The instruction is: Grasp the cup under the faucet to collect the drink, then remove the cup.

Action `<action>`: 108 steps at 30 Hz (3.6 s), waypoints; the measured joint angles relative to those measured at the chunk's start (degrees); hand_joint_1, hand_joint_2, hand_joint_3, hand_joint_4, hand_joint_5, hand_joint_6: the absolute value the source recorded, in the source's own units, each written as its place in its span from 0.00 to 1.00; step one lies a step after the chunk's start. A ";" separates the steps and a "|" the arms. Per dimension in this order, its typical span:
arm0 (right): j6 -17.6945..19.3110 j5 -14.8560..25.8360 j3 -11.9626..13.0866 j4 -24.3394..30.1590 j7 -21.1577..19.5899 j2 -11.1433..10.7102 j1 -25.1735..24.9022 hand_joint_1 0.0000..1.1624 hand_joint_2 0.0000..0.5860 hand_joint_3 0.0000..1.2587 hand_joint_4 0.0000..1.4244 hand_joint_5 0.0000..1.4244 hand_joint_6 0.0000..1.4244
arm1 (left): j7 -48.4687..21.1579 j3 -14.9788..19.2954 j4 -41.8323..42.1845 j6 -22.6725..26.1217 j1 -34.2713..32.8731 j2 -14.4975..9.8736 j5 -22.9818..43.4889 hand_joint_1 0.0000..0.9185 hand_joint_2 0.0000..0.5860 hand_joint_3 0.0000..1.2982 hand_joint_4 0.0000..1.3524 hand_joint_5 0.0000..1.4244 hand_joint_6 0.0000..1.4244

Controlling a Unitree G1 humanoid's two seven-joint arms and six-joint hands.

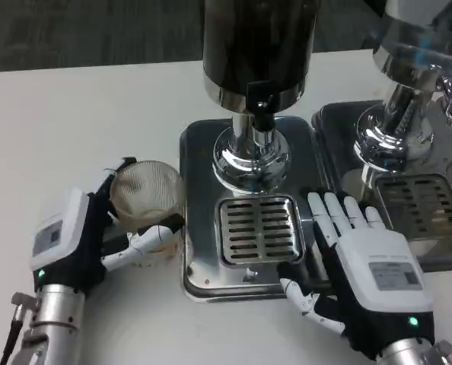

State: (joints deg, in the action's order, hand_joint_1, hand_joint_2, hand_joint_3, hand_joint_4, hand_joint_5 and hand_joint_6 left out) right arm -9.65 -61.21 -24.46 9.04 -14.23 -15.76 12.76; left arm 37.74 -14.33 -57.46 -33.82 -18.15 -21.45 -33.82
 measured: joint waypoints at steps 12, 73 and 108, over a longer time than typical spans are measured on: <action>0.04 1.95 0.54 -0.05 0.67 -0.27 -0.03 0.24 0.68 0.00 0.00 0.00 0.01 | 3.28 -0.68 -0.24 -0.30 -0.06 0.33 -0.50 0.45 0.19 0.53 0.68 0.76 0.79; -2.61 -0.18 2.05 4.47 -0.25 -0.27 3.87 0.26 0.70 0.00 0.00 0.00 0.00 | 15.00 -14.38 -11.80 0.53 -14.01 10.81 -9.71 0.25 0.13 0.55 0.67 0.77 0.80; -0.44 3.55 3.76 1.35 -2.00 0.59 2.69 0.24 0.68 0.00 0.00 0.00 0.00 | 11.89 -11.48 -6.64 -5.46 -9.65 5.58 -6.52 0.00 0.00 0.06 0.04 0.26 0.20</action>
State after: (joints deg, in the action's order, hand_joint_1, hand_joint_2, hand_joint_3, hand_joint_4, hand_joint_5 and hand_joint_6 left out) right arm -10.09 -57.67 -20.70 10.38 -16.23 -15.18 15.45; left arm 49.62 -25.81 -64.10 -39.28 -27.80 -15.87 -40.34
